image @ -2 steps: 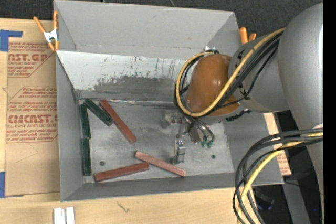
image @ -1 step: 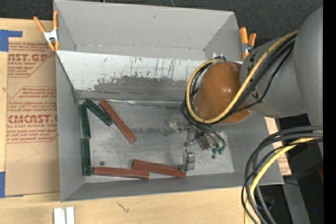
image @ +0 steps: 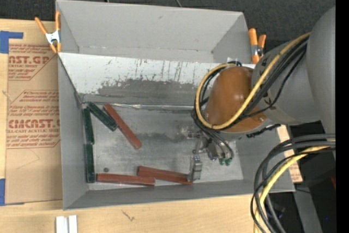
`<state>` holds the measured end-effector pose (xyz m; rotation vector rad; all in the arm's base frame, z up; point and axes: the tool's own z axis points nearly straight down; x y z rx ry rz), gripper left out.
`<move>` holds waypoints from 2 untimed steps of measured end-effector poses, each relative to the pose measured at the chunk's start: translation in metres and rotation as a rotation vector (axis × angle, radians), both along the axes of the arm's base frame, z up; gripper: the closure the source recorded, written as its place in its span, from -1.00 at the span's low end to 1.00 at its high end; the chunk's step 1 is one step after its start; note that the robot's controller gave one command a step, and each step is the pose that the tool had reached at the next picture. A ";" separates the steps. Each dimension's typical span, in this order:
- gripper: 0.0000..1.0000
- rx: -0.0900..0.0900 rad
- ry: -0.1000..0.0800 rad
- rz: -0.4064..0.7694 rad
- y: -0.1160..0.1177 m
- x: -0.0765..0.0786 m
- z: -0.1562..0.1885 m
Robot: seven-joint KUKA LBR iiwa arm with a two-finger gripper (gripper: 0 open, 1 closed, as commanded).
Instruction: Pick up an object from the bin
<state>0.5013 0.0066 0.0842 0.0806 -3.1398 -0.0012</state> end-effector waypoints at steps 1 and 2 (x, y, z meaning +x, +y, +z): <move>-1.00 -0.002 -0.001 0.119 0.050 -0.006 -0.001; 1.00 0.001 -0.001 0.100 0.089 -0.009 -0.001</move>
Offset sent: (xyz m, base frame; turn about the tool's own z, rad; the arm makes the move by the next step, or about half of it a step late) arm -0.0119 0.0344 -0.0033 0.0105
